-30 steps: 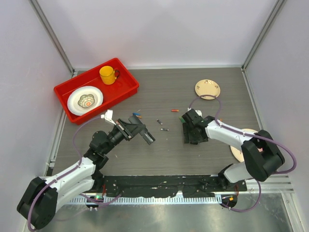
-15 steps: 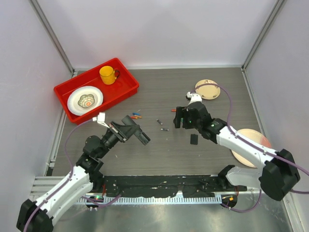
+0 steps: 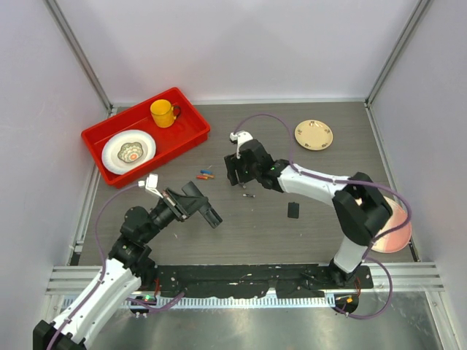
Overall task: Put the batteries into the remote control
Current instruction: Pick up the battery from the center of the board.
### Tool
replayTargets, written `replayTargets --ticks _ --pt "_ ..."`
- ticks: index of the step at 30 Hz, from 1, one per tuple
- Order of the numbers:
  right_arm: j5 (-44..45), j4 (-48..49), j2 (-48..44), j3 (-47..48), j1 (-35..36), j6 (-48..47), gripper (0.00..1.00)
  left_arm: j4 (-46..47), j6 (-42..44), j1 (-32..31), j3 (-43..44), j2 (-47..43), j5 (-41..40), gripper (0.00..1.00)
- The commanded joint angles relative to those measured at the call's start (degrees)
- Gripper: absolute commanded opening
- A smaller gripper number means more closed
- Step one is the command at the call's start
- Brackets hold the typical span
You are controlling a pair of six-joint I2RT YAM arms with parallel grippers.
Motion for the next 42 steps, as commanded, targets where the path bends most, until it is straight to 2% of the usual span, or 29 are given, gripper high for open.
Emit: replayTargets --ticks 1,6,17,30,37,40,42 --pt "-7.44 9.77 4.78 4.72 0.21 -5.61 0.68 8.28 0.03 0.37 1.98 -1.75 7.84 0.0" --pt "-12.65 18.3 10.31 6.04 1.09 -8.51 0.61 5.84 0.38 0.37 3.47 -3.51 8.99 0.0" --pt "-15.03 17.17 18.67 12.27 1.71 -11.41 0.6 3.46 0.73 0.46 3.47 -6.94 7.94 0.0" --pt "-14.15 18.13 23.77 15.35 1.89 -12.03 0.5 4.6 0.56 0.37 3.03 -6.06 8.2 0.0" --pt "-12.75 18.04 25.18 17.38 2.24 -11.76 0.52 4.61 0.38 0.46 2.86 -6.24 8.2 0.0" --pt "-12.39 20.14 23.95 16.5 2.5 -10.36 0.57 4.52 0.38 0.46 2.77 -6.76 8.29 0.0" --pt "-12.22 21.12 22.98 15.97 2.76 -9.92 0.64 5.04 0.3 0.46 2.51 -6.85 8.29 0.0"
